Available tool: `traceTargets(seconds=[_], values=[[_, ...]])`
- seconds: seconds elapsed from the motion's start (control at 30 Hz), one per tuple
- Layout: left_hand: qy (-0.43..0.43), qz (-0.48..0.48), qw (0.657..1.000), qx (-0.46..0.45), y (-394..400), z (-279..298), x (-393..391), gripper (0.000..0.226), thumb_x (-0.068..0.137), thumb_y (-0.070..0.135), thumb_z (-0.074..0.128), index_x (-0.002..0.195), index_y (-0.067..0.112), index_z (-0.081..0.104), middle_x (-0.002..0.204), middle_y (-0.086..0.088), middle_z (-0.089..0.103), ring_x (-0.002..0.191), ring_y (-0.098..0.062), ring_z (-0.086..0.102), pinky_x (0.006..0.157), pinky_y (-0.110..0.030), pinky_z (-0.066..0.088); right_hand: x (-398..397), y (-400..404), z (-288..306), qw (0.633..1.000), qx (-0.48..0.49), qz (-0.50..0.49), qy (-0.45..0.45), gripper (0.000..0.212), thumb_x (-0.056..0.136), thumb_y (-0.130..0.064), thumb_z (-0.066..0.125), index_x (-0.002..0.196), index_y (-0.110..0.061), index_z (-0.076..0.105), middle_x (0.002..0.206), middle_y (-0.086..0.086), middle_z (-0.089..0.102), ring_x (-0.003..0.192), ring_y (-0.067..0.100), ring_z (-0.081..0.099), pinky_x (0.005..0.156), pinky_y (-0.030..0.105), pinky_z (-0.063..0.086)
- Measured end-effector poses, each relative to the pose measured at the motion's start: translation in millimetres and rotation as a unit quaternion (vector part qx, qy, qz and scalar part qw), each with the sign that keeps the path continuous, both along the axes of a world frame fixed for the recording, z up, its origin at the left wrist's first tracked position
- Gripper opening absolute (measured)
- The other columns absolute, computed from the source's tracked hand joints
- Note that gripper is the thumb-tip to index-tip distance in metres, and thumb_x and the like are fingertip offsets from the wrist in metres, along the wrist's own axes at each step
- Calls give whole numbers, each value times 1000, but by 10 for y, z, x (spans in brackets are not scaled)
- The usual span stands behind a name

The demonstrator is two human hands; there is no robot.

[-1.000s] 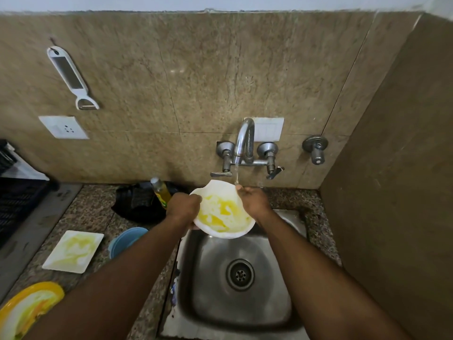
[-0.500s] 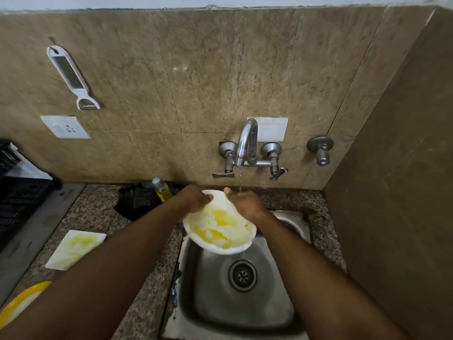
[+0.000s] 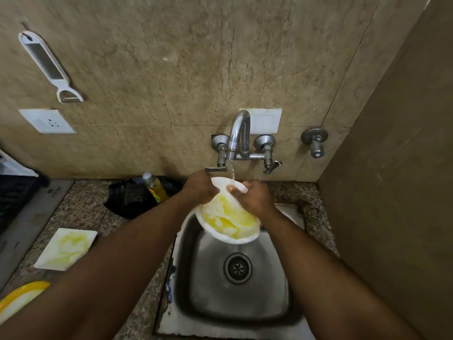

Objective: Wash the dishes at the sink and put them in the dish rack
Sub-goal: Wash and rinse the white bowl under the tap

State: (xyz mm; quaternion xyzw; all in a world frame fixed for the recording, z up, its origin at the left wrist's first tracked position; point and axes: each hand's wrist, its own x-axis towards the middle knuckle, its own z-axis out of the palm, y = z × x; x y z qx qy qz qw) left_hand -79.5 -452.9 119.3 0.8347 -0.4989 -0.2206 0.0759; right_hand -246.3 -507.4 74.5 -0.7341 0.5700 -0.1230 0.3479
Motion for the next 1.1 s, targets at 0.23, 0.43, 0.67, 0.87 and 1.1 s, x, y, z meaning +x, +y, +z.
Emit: traceTargets(seconds=[0.23, 0.43, 0.67, 0.87, 1.1], values=[[-27, 22, 998, -44, 23, 23, 165, 47, 96, 38, 70, 127, 3, 68, 130, -20, 66, 120, -36, 61, 96, -38, 49, -172, -19, 2, 967, 163, 59, -187, 53, 90, 7, 60, 137, -19, 62, 115, 7, 75, 106, 27, 71, 93, 48, 59], [-38, 76, 990, -111, 161, -55, 124, 29, 95, 29, 65, 115, 9, 72, 113, -17, 73, 105, -38, 67, 84, -37, 52, -94, 457, -85, 992, -87, 88, 27, 77, 93, -11, 52, 163, -11, 21, 169, 14, 21, 153, 31, 26, 120, 32, 28], [-42, 63, 992, -100, 299, -97, 200, 28, 99, 26, 60, 117, 7, 70, 116, -19, 71, 107, -40, 66, 87, -41, 51, -138, 768, -164, 931, -135, 276, 200, 93, 86, -58, -9, 163, -16, 22, 173, -3, 3, 158, 20, -13, 126, 53, 5], [-44, 69, 984, -156, 333, -41, 65, 29, 97, 19, 58, 121, 6, 68, 117, -20, 71, 108, -43, 65, 89, -44, 53, -17, 744, -246, 942, -124, 220, 220, 75, 102, -55, 10, 164, -15, 2, 170, -4, -19, 156, 18, -22, 127, 51, -1], [-45, 63, 986, -148, 500, -118, 36, 18, 91, 13, 59, 106, 8, 67, 104, -19, 71, 99, -43, 66, 79, -43, 52, -76, 1051, -233, 947, -48, 223, 228, 73, 105, -53, 12, 163, -8, 12, 172, 7, -4, 158, 19, -10, 128, 45, 1]])
